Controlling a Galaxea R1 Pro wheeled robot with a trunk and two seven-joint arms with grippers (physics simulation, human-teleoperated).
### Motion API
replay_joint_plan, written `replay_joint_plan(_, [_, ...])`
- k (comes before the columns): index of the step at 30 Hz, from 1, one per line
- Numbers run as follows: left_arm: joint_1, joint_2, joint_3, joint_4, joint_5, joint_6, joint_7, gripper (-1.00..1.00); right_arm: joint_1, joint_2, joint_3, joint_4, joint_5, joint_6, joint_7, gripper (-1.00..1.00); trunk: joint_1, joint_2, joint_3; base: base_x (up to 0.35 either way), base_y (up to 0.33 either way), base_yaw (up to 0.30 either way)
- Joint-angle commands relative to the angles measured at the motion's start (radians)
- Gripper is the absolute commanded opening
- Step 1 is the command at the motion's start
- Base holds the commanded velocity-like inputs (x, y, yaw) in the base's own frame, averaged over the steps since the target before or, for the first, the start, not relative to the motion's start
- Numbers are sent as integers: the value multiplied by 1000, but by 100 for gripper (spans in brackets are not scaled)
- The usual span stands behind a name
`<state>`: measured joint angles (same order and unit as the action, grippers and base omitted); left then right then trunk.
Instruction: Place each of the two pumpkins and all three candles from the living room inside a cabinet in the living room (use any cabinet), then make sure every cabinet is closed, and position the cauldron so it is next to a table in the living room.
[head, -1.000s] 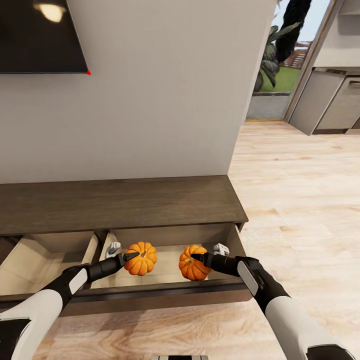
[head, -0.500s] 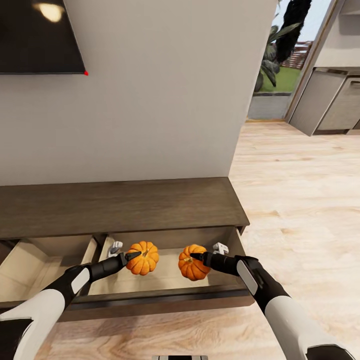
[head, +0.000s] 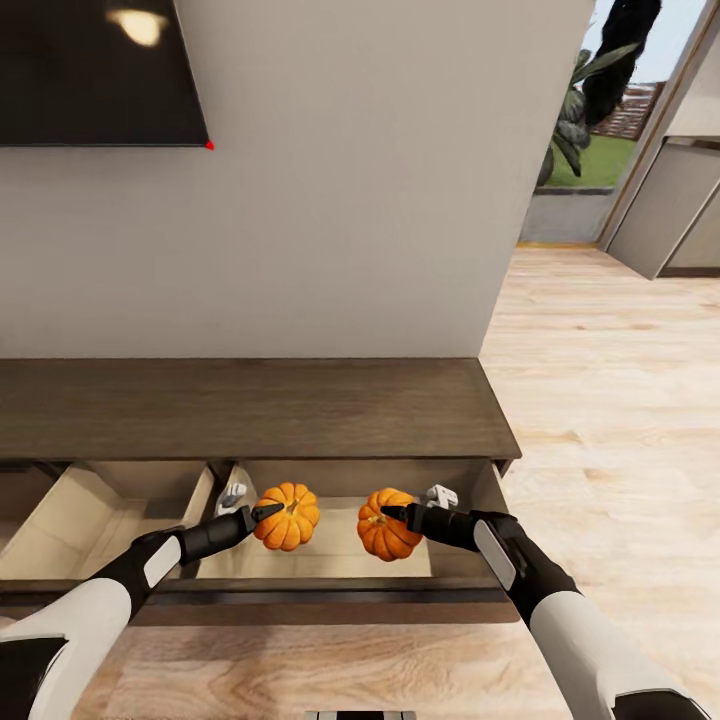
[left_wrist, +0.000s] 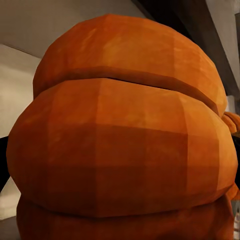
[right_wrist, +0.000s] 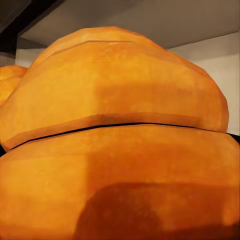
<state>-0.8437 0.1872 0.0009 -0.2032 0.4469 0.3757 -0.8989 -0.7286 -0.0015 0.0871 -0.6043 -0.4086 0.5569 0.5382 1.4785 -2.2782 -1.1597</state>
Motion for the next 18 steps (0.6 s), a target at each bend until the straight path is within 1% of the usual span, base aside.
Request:
replay_joint_plan(1, [0, 0, 1, -1, 0, 0, 0, -100, 0, 0, 0, 0, -1, 0, 0, -100, 0, 0, 0, 0, 0, 10])
replay_joint_plan(4, [0, 0, 1, -4, 0, -2, -2, -100, 0, 0, -1, 0, -3, 0, 0, -100, 0, 0, 0, 0, 0, 4])
replay_joint_plan(18, [0, -2, -2, -8, 0, 0, -3, -100, 0, 0, -1, 1, -6, -1, 2, -100, 54, -98, -44, 0, 0, 0])
